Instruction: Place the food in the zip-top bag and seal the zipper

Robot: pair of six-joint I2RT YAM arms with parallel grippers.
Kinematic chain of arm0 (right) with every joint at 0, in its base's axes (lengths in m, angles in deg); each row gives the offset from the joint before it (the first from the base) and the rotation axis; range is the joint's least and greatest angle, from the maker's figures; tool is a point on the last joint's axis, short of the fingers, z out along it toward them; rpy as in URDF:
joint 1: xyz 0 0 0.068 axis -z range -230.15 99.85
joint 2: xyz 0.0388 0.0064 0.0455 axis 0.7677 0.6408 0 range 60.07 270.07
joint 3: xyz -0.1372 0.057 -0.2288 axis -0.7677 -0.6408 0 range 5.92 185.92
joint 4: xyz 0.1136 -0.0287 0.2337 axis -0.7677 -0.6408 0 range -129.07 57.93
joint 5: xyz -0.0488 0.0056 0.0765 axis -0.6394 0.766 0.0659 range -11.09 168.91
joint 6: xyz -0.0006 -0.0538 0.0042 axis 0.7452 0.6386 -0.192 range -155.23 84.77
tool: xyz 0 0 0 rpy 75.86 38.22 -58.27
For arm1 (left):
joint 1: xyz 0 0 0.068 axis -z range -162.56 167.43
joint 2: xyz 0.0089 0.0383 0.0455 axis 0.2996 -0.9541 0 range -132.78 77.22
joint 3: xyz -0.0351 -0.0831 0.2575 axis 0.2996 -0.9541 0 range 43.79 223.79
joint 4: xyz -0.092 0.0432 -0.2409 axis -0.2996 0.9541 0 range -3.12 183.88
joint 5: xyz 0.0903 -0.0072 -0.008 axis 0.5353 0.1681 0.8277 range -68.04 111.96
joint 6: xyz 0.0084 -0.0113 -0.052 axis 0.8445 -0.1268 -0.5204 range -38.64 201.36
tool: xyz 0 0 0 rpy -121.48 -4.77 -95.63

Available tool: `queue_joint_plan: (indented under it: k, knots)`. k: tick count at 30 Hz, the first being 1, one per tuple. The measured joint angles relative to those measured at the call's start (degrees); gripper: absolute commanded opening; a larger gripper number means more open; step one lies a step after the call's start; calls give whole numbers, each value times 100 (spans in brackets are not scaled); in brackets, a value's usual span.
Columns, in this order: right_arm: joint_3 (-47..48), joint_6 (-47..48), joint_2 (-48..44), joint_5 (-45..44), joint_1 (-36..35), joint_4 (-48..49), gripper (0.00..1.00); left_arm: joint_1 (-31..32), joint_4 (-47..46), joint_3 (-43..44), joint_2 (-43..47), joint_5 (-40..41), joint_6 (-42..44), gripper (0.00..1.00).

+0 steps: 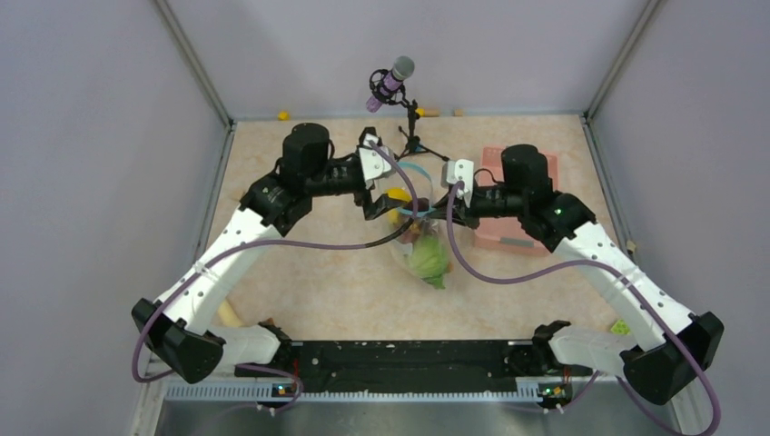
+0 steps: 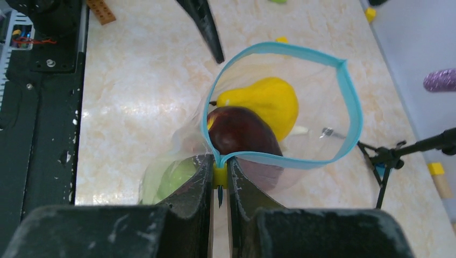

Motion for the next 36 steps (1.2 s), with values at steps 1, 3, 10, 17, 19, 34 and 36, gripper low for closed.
queue_joint_plan:
  k: [1,3,10,17,19,34,36]
  knots:
    - [96,92,2,83,0,-94,0,46,66,68,-9,-109,116,98]
    - [256,219,2,227,0,-195,0,208,190,205,-55,-308,328,99]
    - [326,374,0,424,0,-380,0,511,566,625,-671,-758,588,98]
    - [269,380,-85,199,0,-435,0,568,1141,1043,-1440,-785,608,87]
    - [190,376,-175,76,0,-437,0,586,1322,1143,-1606,-787,651,75]
    - [-105,212,-439,-487,7,-291,22,680,2039,1414,-1899,-960,621,0]
    - [-179,48,-496,-605,9,-155,42,682,1989,1412,-1897,-879,442,0]
